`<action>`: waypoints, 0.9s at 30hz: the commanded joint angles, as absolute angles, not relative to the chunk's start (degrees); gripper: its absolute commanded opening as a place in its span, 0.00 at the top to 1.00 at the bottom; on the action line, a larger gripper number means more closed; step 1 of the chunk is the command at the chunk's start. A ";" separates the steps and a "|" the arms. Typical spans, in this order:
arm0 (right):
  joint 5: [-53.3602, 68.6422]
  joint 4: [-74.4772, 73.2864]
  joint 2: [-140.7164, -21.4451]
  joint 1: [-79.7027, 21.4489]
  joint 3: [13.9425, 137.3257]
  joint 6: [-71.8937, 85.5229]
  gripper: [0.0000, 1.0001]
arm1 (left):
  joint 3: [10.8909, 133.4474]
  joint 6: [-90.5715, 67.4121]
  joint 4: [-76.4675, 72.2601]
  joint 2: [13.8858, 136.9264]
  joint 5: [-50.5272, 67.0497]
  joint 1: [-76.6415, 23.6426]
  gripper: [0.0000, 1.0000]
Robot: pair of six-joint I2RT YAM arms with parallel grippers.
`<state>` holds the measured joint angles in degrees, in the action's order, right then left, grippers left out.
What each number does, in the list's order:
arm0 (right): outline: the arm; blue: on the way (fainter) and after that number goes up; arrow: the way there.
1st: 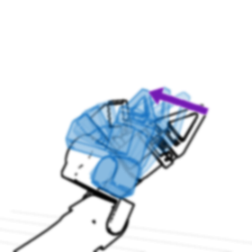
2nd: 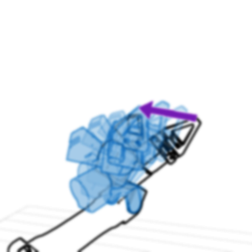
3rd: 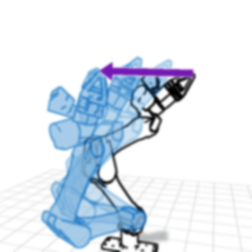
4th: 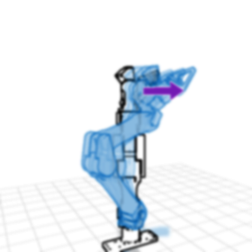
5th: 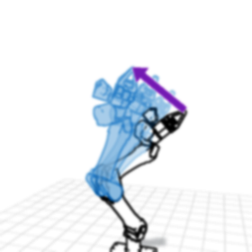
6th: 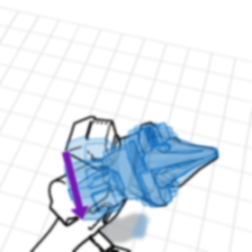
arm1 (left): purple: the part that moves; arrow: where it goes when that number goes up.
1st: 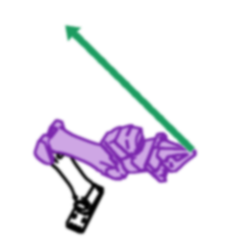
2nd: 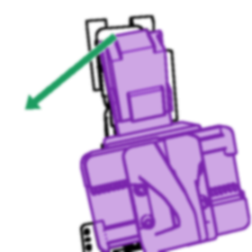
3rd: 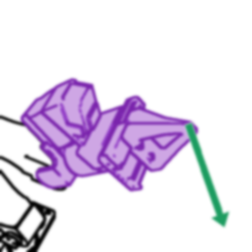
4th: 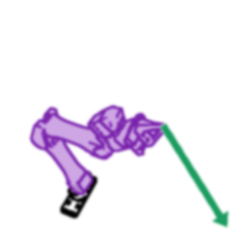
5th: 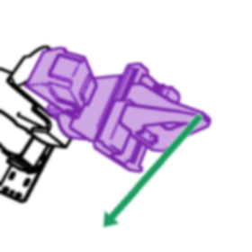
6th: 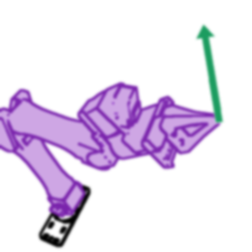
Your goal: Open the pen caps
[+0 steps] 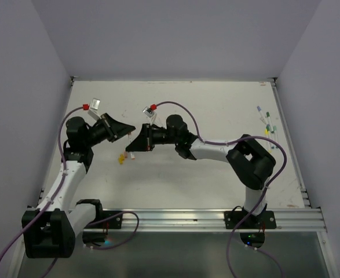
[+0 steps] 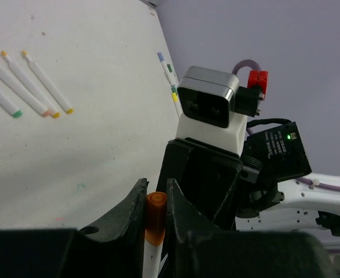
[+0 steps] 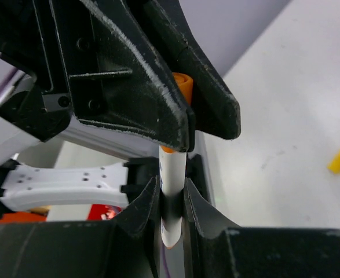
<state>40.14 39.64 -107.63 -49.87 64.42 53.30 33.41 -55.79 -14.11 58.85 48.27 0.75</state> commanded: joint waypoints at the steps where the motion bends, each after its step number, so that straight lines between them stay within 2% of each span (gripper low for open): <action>1: 52.91 52.38 -109.16 -54.05 64.07 63.71 1.00 | 41.66 -48.46 -9.07 56.08 49.13 -0.18 1.00; 7: 51.25 48.98 -109.34 -54.05 62.93 60.59 1.00 | 43.94 -42.47 -1.24 56.07 44.05 -0.26 1.00; 10: 45.29 33.01 -106.18 -54.40 63.72 47.71 1.00 | 46.93 -39.90 7.72 57.21 37.55 -0.26 1.00; 12: 40.11 16.75 -103.73 -55.19 66.17 40.20 1.00 | 47.55 -40.16 9.05 57.65 31.66 -0.26 1.00; 14: 27.73 3.16 -102.49 -56.68 68.80 31.49 1.00 | 47.99 -41.30 10.45 59.41 25.51 -0.18 1.00; 17: 8.49 -9.00 -102.13 -59.14 71.71 26.20 1.00 | 47.99 -44.29 10.02 62.39 15.84 -0.26 1.00; 19: 0.22 -11.86 -102.74 -60.38 72.25 25.40 1.00 | 47.99 -47.00 9.15 65.37 11.89 -0.18 1.00; 23: -7.26 -15.97 -103.70 -61.87 72.68 25.32 1.00 | 48.69 -51.06 7.73 68.37 9.59 -0.26 1.00; 27: -8.36 -16.18 -103.10 -62.23 71.46 24.52 1.00 | 51.15 -52.20 8.00 68.82 9.40 -0.26 1.00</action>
<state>-4.21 0.12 -104.57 -60.86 73.41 27.75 44.77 -50.46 17.61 69.45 24.77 -2.85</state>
